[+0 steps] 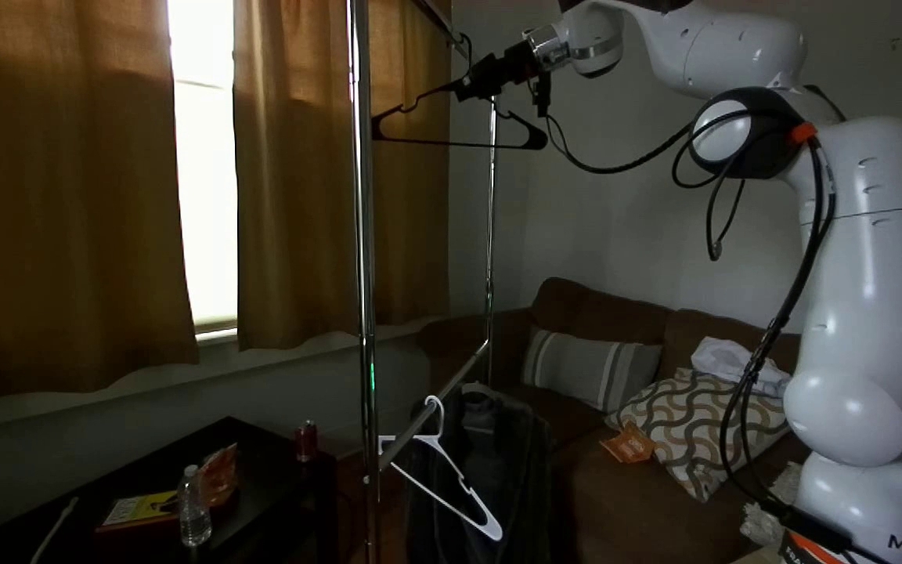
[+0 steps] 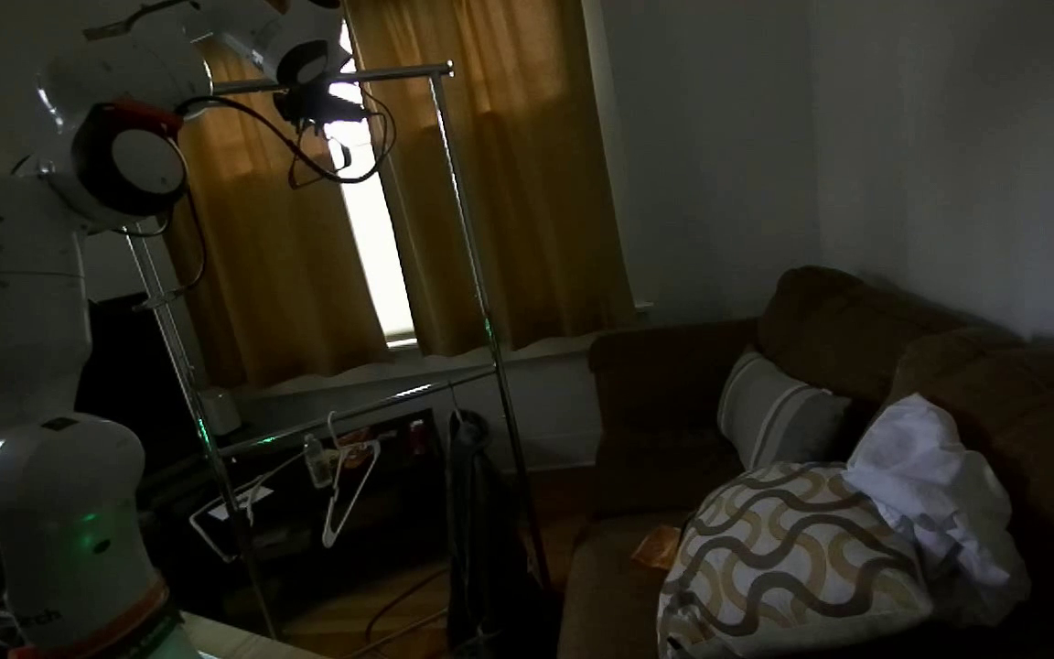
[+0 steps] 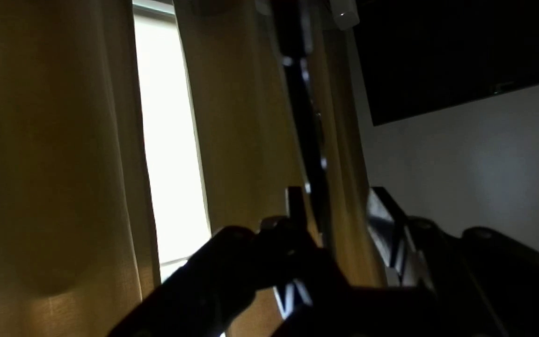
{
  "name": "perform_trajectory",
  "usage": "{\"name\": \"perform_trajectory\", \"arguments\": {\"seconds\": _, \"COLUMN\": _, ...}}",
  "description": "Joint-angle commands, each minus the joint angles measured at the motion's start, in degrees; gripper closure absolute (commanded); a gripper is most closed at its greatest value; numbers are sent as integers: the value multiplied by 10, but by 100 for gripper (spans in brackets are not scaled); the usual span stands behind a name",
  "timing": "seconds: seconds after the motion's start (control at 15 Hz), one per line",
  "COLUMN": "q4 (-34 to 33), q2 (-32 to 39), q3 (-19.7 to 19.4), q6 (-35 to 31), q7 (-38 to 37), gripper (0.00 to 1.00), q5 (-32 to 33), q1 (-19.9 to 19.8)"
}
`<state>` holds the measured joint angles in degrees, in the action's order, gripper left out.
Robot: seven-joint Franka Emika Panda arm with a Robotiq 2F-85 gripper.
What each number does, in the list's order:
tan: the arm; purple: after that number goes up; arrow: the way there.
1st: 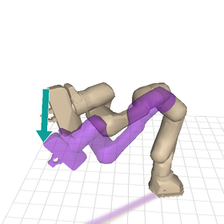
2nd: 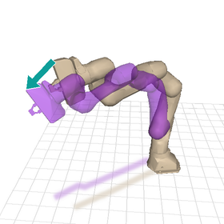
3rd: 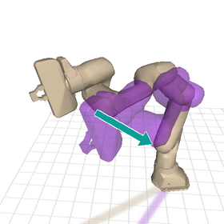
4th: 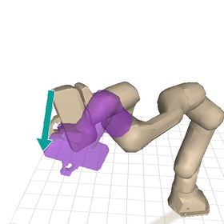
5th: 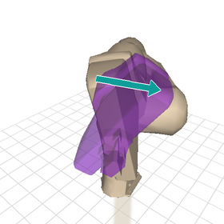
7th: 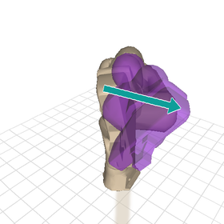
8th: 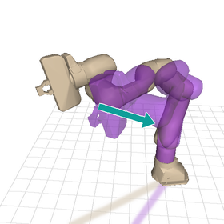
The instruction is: Hang the white and black coat hanger on the bottom railing
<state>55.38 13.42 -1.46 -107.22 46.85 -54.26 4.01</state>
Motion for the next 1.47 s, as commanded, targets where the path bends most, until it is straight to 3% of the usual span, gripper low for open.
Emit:
{"name": "perform_trajectory", "arguments": {"seconds": 0.0, "q4": -30, "q2": 20, "q3": 6, "q6": 9, "q7": 23, "gripper": 28, "q5": -27, "q1": -7}}
{"name": "perform_trajectory", "arguments": {"seconds": 0.07, "q4": -31, "q2": 22, "q3": 8, "q6": 12, "q7": 29, "gripper": 23, "q5": -36, "q1": -8}}
{"name": "perform_trajectory", "arguments": {"seconds": 0.13, "q4": -31, "q2": 23, "q3": 8, "q6": 12, "q7": 33, "gripper": 62, "q5": -40, "q1": -8}}
{"name": "perform_trajectory", "arguments": {"seconds": 0.27, "q4": -34, "q2": 27, "q3": 9, "q6": 14, "q7": 42, "gripper": 58, "q5": -49, "q1": -8}}
{"name": "perform_trajectory", "arguments": {"seconds": 0.6, "q4": -40, "q2": 30, "q3": 7, "q6": 17, "q7": 56, "gripper": 98, "q5": -53, "q1": -9}}
{"name": "perform_trajectory", "arguments": {"seconds": 1.07, "q4": -63, "q2": 18, "q3": 5, "q6": 21, "q7": 78, "gripper": 98, "q5": -39, "q1": -4}}
{"name": "perform_trajectory", "arguments": {"seconds": 1.4, "q4": -84, "q2": -18, "q3": -8, "q6": 60, "q7": 63, "gripper": 98, "q5": 38, "q1": 1}}
